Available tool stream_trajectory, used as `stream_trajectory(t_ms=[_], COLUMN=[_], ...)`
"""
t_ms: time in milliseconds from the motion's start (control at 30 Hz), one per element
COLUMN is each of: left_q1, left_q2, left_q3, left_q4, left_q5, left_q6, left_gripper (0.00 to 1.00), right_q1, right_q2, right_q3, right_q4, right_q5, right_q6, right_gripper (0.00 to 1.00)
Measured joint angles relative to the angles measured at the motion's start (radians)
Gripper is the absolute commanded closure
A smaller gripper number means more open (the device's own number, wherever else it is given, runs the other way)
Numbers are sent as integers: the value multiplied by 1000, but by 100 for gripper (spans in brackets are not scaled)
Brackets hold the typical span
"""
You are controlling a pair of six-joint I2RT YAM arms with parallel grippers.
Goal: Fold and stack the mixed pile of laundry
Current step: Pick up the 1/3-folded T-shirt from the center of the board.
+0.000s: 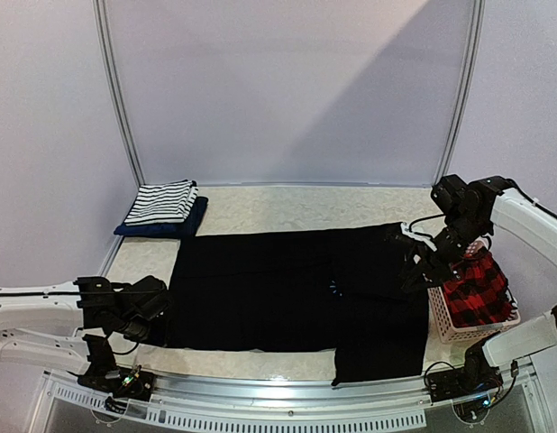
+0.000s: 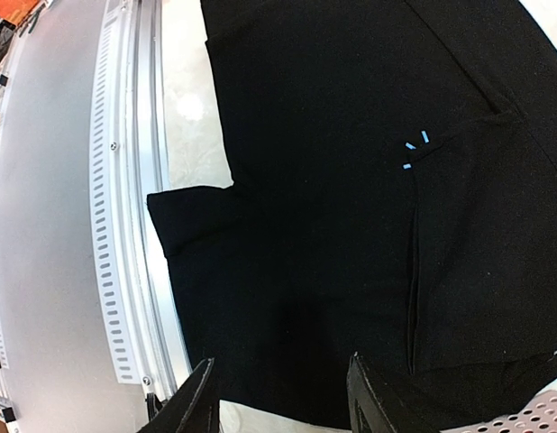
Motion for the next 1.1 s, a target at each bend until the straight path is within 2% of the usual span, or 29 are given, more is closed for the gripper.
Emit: stream_trajectory(t_ms=[400,567,733,933,1000,1100], left_q1=[-19,-26,-27,-28,-29,-29], left_q2=[-3,3,9,32,43,60], left_q3=[-45,-45,-46,-26,-10,18], left_q4=[-14,-14,-4,-10,-18,-19], left_q5=[39,38,34,30,27,25], left_q6=[-6,-6,-9,-12,-11,-10], left_gripper=[67,76,99,100,100,100], right_q1=[32,36,41,50,97,283], right_q2=[10,21,28,31,17,-52], right_q3=[3,9,10,-3,-67,-296], right_q4=[13,14,20,30,74,159], right_q5=[2,8,8,28,74,204], right_q6=[17,18,18,10,-10,-50], right_gripper=[52,52,52,57,60,63])
